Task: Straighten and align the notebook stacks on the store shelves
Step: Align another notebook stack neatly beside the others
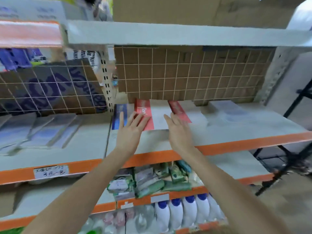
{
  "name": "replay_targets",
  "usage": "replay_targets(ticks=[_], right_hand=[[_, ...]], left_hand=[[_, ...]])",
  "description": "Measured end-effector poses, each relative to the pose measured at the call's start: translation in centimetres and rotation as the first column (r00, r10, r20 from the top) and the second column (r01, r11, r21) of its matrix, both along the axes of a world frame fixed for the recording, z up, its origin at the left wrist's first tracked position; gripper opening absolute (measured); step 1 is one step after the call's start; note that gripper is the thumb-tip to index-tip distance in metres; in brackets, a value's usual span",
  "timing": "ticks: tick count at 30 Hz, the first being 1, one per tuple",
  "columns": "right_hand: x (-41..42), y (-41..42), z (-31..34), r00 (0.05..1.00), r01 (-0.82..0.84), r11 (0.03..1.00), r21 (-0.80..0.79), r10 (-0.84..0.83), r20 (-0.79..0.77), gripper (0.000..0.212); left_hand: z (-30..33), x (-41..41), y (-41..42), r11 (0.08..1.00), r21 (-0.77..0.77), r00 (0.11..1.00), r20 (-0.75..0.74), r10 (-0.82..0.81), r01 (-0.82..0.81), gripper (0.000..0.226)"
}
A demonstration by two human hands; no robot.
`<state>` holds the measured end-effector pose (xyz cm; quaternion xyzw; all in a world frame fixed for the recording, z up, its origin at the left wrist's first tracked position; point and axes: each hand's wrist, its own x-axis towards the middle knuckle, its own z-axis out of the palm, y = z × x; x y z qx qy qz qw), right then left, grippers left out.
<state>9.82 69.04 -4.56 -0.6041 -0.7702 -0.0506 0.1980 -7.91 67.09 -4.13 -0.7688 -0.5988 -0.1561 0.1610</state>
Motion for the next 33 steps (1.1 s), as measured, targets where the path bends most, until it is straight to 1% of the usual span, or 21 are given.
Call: replay_targets(ticks=[3,6,8,12,13,15,17,18,19,21,23,26,28,30,33], right_hand=[[7.0,2.8,0.4,0.999,0.029,0.998,-0.047,-0.029,0.02,0.071],[11.9,5.0,0.2,0.997,0.002,0.995,-0.096,0.005,0.076,0.067],[14.0,6.4,-0.2,0.994,-0.035,0.991,-0.125,0.047,0.094,0.065],[16.4,8.4,-1.2,0.988,-0.067,0.983,-0.174,0.09,0.126,0.061],[16.8,8.8,-1.5,0.986,-0.066,0.975,-0.21,0.096,0.137,0.061],[17.6,9.7,-1.9,0.984,-0.054,0.941,-0.334,0.106,0.14,0.062],[18.2,10.3,-2.0,0.986,-0.07,0.883,-0.464,0.133,0.105,0.069],[18.6,10.4,-2.0,0.987,-0.091,0.853,-0.514,0.146,0.067,0.075],[18.8,10.5,-2.0,0.989,-0.115,0.828,-0.548,0.149,0.019,0.081],[19.2,10.4,-2.1,0.989,-0.15,0.807,-0.572,0.128,-0.08,0.086],[19.4,10.5,-2.3,0.985,-0.159,0.824,-0.544,0.093,-0.147,0.086],[19.7,11.1,-2.4,0.985,-0.141,0.862,-0.486,0.075,-0.154,0.083],[19.8,11.5,-2.4,0.978,-0.148,0.869,-0.472,0.057,-0.202,0.08],[19.8,11.7,-2.4,0.966,-0.155,0.874,-0.46,0.036,-0.257,0.076],[20.0,12.0,-2.3,0.959,-0.148,0.887,-0.438,0.019,-0.284,0.072]], left_hand=[[-0.4,7.2,3.2,0.997,-0.07,0.999,-0.046,0.017,-0.02,0.078],[-1.0,12.0,5.6,0.994,-0.102,0.998,-0.038,0.041,-0.044,0.081],[-1.5,14.1,6.5,0.988,-0.139,0.997,-0.029,0.068,-0.072,0.08],[-2.5,16.2,7.7,0.968,-0.233,0.994,-0.073,0.08,-0.095,0.076],[-2.7,16.4,8.0,0.958,-0.274,0.996,-0.067,0.063,-0.08,0.072],[-3.1,16.3,8.6,0.919,-0.393,0.999,-0.045,0.005,-0.022,0.062],[-3.2,15.8,8.9,0.866,-0.499,0.997,-0.046,-0.06,0.029,0.067],[-3.2,15.5,9.0,0.851,-0.524,0.995,-0.053,-0.084,0.044,0.071],[-3.2,15.1,9.1,0.846,-0.53,0.994,-0.049,-0.096,0.056,0.073],[-3.2,14.3,9.5,0.85,-0.521,0.997,0.004,-0.08,0.07,0.074],[-3.1,13.6,9.9,0.855,-0.515,0.998,0.054,-0.037,0.059,0.075],[-3.1,13.2,10.4,0.868,-0.496,0.992,0.12,0.025,0.038,0.077],[-3.1,13.2,10.6,0.884,-0.466,0.988,0.152,0.038,0.038,0.074],[-3.2,13.5,10.9,0.898,-0.44,0.99,0.138,0.031,0.033,0.072],[-3.5,13.9,11.4,0.912,-0.409,0.992,0.119,0.039,0.013,0.069]])
